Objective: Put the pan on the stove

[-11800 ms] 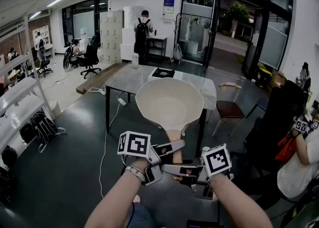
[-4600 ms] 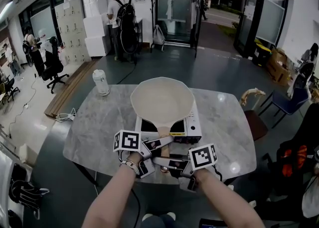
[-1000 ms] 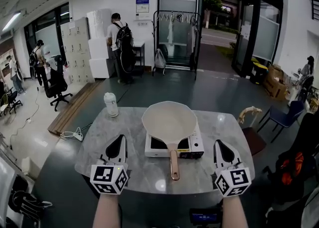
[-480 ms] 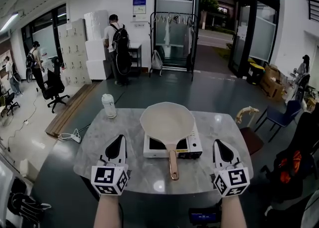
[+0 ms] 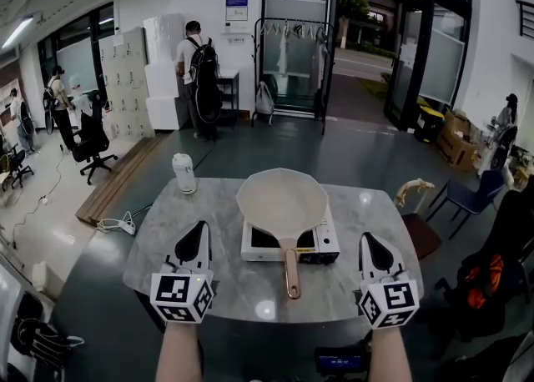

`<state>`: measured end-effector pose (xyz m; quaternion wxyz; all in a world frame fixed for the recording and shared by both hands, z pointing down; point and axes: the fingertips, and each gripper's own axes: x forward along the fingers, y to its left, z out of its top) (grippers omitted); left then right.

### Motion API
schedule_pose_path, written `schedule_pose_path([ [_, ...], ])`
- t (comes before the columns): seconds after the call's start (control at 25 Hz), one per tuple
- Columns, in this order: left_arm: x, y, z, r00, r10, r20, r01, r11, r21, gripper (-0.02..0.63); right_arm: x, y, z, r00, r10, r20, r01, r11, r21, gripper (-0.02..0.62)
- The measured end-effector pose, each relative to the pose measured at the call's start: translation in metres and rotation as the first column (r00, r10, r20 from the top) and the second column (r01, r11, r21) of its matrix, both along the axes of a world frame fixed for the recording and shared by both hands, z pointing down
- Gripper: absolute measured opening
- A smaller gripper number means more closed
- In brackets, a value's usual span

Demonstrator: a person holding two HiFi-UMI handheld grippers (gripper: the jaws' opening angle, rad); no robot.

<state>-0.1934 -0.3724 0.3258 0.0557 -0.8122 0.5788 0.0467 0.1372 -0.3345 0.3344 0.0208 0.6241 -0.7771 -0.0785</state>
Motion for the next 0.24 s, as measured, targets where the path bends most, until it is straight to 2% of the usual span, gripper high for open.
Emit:
schedule_pose_path([
  [0.24,0.0054,-0.0002,0.0018,1.0,0.003,0.001,-0.003,1.0,-0.004,0.011,0.0004,0.0005,0.0014,1.0,-0.007,-0.008,0.007,1.0,0.002,0.025],
])
